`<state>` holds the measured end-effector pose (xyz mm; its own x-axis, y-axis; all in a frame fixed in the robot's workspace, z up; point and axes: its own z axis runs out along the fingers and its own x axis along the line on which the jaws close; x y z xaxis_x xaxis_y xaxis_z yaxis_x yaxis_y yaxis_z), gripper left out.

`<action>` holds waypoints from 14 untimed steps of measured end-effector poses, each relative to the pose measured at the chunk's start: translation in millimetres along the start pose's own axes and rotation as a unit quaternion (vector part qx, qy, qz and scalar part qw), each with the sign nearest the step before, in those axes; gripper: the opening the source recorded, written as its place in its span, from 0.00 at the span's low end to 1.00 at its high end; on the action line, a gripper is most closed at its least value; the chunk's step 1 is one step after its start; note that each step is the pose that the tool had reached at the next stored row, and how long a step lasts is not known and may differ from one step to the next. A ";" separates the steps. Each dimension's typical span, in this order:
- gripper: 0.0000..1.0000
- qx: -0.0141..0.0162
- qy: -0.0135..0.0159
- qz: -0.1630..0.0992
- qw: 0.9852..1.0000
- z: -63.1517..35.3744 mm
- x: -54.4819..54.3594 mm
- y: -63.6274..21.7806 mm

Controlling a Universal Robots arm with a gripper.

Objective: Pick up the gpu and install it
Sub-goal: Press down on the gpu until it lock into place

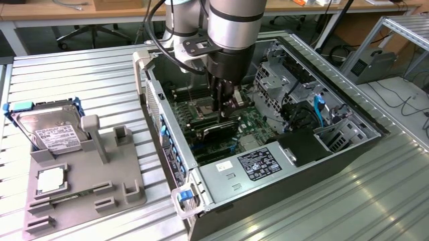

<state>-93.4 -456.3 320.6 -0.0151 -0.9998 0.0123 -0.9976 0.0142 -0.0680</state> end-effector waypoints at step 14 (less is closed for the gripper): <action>0.11 0.000 0.000 0.000 1.000 0.0 0.0 0.0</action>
<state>-93.4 -456.3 320.6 -0.0151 -0.9998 0.0124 -0.9976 0.0143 -0.0680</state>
